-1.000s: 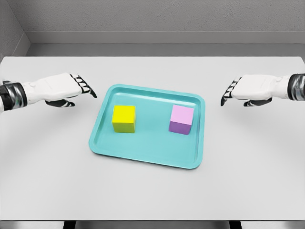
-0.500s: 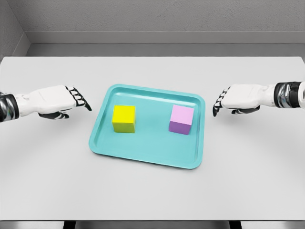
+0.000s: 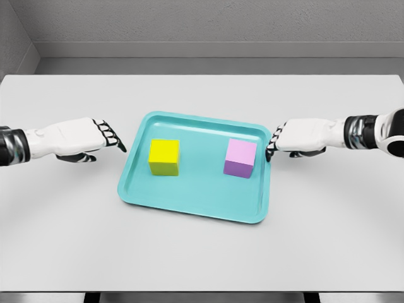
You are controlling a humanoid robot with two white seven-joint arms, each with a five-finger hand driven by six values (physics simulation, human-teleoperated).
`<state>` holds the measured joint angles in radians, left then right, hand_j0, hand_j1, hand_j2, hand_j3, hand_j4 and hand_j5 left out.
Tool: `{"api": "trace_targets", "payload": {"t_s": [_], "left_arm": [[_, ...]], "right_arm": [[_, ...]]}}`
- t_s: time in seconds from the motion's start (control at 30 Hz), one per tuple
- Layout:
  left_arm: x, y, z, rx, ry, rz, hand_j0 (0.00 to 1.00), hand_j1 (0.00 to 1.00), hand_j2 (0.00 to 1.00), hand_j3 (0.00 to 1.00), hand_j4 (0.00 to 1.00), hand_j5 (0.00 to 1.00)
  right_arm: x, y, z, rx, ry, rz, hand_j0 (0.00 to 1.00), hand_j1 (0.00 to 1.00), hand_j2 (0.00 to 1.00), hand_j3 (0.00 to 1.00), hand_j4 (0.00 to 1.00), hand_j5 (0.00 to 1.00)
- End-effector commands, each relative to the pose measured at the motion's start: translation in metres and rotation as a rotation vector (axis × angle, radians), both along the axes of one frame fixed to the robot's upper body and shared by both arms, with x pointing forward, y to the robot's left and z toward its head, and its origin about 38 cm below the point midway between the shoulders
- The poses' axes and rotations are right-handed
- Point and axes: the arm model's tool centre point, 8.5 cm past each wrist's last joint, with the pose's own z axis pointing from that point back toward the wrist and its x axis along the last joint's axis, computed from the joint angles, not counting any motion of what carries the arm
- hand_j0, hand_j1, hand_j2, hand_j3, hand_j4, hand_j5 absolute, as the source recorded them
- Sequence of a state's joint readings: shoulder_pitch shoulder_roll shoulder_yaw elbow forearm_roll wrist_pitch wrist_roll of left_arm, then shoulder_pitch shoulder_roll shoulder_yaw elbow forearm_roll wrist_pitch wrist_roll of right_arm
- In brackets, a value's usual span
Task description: Push two cubes
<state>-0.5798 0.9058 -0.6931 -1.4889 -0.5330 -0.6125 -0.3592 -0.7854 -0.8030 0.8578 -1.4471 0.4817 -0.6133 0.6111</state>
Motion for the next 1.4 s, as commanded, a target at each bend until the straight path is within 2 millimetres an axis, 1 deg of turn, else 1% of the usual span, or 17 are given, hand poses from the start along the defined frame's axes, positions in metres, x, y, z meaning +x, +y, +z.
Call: {"api": "trace_targets", "payload": {"t_s": [0.0, 0.07, 0.17, 0.3, 0.37, 0.43, 0.47, 0.53, 0.77, 0.83, 0.9, 1.07, 1.1, 1.17, 1.2, 1.27, 1.37], "left_arm": [[0.0, -0.001, 0.0, -0.005, 0.001, 0.001, 0.76, 0.76, 0.76, 0.76, 0.76, 0.76], [0.0, -0.001, -0.002, -0.005, 0.005, 0.001, 0.76, 0.76, 0.76, 0.76, 0.76, 0.76], [0.001, -0.009, -0.004, -0.021, 0.008, -0.01, 0.76, 0.76, 0.76, 0.76, 0.76, 0.76], [0.001, -0.01, -0.004, -0.023, 0.007, -0.013, 0.76, 0.76, 0.76, 0.76, 0.76, 0.76], [0.001, -0.017, -0.006, -0.031, 0.006, -0.024, 0.76, 0.76, 0.76, 0.76, 0.76, 0.76], [0.001, -0.018, -0.007, -0.03, 0.007, -0.027, 0.76, 0.76, 0.76, 0.76, 0.76, 0.76], [0.001, -0.027, -0.01, -0.043, 0.011, -0.041, 0.76, 0.76, 0.76, 0.76, 0.76, 0.76], [0.001, -0.028, -0.01, -0.046, 0.011, -0.043, 0.76, 0.76, 0.76, 0.76, 0.76, 0.76], [0.001, -0.029, -0.01, -0.044, 0.013, -0.045, 0.76, 0.76, 0.76, 0.76, 0.76, 0.76], [0.001, -0.029, -0.011, -0.044, 0.012, -0.046, 0.76, 0.76, 0.76, 0.76, 0.76, 0.76], [0.0, -0.03, -0.011, -0.046, 0.013, -0.048, 0.76, 0.76, 0.76, 0.76, 0.76, 0.76], [-0.001, -0.037, -0.011, -0.049, 0.015, -0.064, 0.76, 0.76, 0.76, 0.76, 0.76, 0.76], [-0.002, -0.042, -0.011, -0.056, 0.014, -0.073, 0.76, 0.76, 0.76, 0.76, 0.76, 0.76], [-0.003, -0.044, -0.009, -0.057, 0.012, -0.082, 0.76, 0.76, 0.76, 0.76, 0.76, 0.76], [-0.003, -0.045, -0.01, -0.058, 0.012, -0.083, 0.76, 0.76, 0.76, 0.76, 0.76, 0.76], [-0.002, -0.047, -0.01, -0.063, 0.012, -0.086, 0.76, 0.76, 0.76, 0.76, 0.76, 0.76], [-0.002, -0.053, -0.011, -0.073, 0.012, -0.094, 0.76, 0.76, 0.76, 0.76, 0.76, 0.76]], "right_arm": [[0.001, 0.006, -0.003, 0.011, 0.008, 0.005, 0.64, 0.64, 0.64, 0.64, 0.64, 0.64], [0.002, 0.007, -0.002, 0.014, 0.006, 0.005, 0.64, 0.64, 0.64, 0.64, 0.64, 0.64], [0.001, 0.009, -0.002, 0.014, 0.006, 0.01, 0.64, 0.64, 0.64, 0.64, 0.64, 0.64], [0.0, 0.011, -0.002, 0.015, 0.005, 0.016, 0.64, 0.64, 0.64, 0.64, 0.64, 0.64], [0.0, 0.021, -0.005, 0.032, 0.01, 0.033, 0.64, 0.64, 0.64, 0.64, 0.64, 0.64], [0.0, 0.022, -0.004, 0.033, 0.007, 0.036, 0.64, 0.64, 0.64, 0.64, 0.64, 0.64], [0.0, 0.022, -0.004, 0.033, 0.007, 0.036, 0.64, 0.64, 0.64, 0.64, 0.64, 0.64], [0.001, 0.023, -0.001, 0.034, 0.001, 0.038, 0.64, 0.64, 0.64, 0.64, 0.64, 0.64], [0.0, 0.023, -0.004, 0.034, 0.007, 0.038, 0.64, 0.64, 0.64, 0.64, 0.64, 0.64], [0.001, 0.03, -0.006, 0.039, 0.007, 0.047, 0.64, 0.64, 0.64, 0.64, 0.64, 0.64], [0.002, 0.031, -0.004, 0.036, 0.0, 0.048, 0.64, 0.64, 0.64, 0.64, 0.64, 0.64], [0.002, 0.038, -0.003, 0.046, -0.004, 0.062, 0.64, 0.64, 0.64, 0.64, 0.64, 0.64], [0.003, 0.038, -0.002, 0.046, -0.005, 0.063, 0.64, 0.64, 0.64, 0.64, 0.64, 0.64], [0.005, 0.038, 0.0, 0.044, -0.01, 0.058, 0.64, 0.64, 0.64, 0.64, 0.64, 0.64], [0.008, 0.041, -0.002, 0.049, -0.008, 0.056, 0.64, 0.64, 0.64, 0.64, 0.64, 0.64], [0.014, 0.04, -0.007, 0.039, -0.003, 0.037, 0.64, 0.64, 0.64, 0.64, 0.64, 0.64], [0.016, 0.041, -0.005, 0.039, -0.009, 0.038, 0.64, 0.64, 0.64, 0.64, 0.64, 0.64]]}}
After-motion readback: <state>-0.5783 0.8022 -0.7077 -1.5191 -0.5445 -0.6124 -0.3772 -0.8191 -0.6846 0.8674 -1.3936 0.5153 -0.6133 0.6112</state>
